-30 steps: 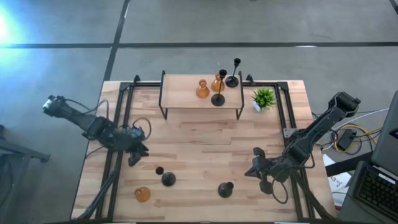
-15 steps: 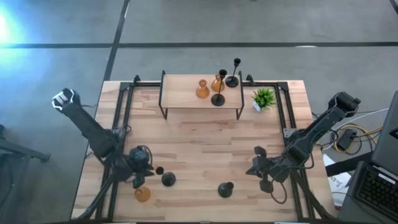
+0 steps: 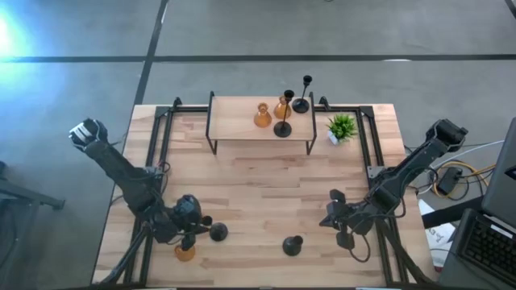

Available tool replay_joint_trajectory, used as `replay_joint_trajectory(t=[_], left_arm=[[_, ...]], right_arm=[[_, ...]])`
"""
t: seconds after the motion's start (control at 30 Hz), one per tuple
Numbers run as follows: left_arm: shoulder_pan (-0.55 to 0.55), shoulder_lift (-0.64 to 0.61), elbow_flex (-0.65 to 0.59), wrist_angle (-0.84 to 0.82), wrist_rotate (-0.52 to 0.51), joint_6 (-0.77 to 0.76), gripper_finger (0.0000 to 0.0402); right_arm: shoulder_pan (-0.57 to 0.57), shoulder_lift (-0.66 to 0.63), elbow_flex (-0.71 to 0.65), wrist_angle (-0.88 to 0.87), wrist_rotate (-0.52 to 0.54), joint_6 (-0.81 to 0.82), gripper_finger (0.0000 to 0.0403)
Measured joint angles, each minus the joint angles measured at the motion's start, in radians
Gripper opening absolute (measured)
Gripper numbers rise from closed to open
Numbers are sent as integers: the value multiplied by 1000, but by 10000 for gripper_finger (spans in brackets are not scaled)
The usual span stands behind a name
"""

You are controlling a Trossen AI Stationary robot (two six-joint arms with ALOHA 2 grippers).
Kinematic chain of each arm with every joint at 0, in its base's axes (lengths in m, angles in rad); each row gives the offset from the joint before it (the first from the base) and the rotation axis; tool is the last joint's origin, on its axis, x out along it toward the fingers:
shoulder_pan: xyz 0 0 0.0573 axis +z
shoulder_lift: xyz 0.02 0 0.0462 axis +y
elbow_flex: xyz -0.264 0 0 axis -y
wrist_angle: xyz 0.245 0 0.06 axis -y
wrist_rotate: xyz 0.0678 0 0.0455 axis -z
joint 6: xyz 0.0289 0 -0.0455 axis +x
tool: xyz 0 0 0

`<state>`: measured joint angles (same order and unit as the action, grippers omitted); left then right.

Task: Pick & Place candle stick holders
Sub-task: Put the black candle holder on the shelf

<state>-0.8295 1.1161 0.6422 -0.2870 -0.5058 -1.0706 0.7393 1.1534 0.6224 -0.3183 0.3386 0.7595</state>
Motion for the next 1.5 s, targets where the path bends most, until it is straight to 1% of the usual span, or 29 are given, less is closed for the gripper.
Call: replay_joint_trajectory(t=[0.1,0.2,0.37,0.5,0.67,0.77,0.9,0.93,1.03,1.23,1.33,1.5], left_arm=[[0,-5,0,12,-39,3,126],[0,-8,0,61,-79,34,126],[0,-9,0,150,-108,103,126],[0,-9,0,162,-135,112,126],[0,-9,0,160,-214,130,124],[1,-9,-3,158,-229,132,99],[3,-9,-6,147,-248,141,24],[3,-9,-7,155,-247,130,18],[6,-8,-6,155,-323,127,18],[44,-44,43,156,-505,106,18],[99,-81,94,157,-518,188,18],[226,-136,214,144,-489,441,18]], right_arm=[[-6,0,0,-1,0,-3,8],[-8,0,0,-8,-1,-3,8],[-7,0,0,-22,-7,-3,8],[-7,0,0,-24,-7,-10,8],[-7,0,0,-36,-7,-11,8],[-7,0,0,-47,-7,-10,8],[-7,0,0,-50,-7,-11,8],[-7,0,0,-53,-7,-12,8],[-7,0,0,-72,-7,-19,8],[-23,-1,0,-98,-7,-12,8],[-53,-2,0,-98,-7,44,8],[-117,-2,0,-98,9,128,8]])
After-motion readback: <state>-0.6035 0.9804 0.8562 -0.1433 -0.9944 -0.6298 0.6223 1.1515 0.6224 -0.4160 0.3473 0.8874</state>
